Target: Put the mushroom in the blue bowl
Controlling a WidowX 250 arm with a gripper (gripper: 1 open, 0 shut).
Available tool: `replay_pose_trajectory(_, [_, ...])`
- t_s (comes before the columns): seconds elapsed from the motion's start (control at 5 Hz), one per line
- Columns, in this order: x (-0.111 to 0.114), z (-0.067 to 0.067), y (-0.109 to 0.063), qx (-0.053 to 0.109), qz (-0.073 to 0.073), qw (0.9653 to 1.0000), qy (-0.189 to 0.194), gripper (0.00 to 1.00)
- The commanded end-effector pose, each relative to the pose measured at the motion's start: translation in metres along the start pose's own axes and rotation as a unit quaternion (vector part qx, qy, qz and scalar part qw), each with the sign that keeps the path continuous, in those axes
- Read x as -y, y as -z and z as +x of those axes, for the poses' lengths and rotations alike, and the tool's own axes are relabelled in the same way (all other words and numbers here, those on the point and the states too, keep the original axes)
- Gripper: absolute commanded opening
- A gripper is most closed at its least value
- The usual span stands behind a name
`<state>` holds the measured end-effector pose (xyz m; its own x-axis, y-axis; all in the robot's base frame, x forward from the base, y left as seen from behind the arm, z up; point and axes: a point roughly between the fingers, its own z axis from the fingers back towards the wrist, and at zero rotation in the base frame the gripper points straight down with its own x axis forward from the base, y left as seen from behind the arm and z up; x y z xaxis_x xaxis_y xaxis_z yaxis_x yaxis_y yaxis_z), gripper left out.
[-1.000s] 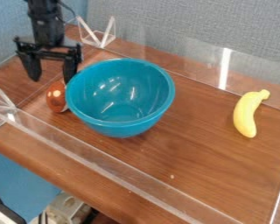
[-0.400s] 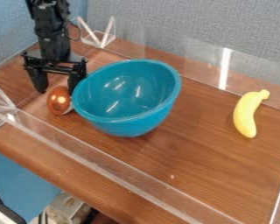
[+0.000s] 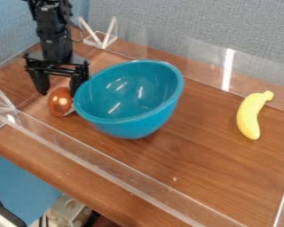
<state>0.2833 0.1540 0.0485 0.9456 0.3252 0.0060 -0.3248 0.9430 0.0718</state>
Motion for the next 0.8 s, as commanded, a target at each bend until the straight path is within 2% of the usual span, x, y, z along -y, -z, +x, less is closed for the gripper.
replay_pose_trajectory(0.0, [0.000, 0.012, -0.003, 0.014, 0.006, 0.9998, 0.010, 1.00])
replay_pose_trajectory(0.2, [0.000, 0.018, -0.004, 0.019, 0.005, 0.9996, 0.018, 1.00])
replay_pose_trajectory(0.6, [-0.022, 0.011, -0.019, 0.023, 0.008, 0.9993, -0.027, 1.00])
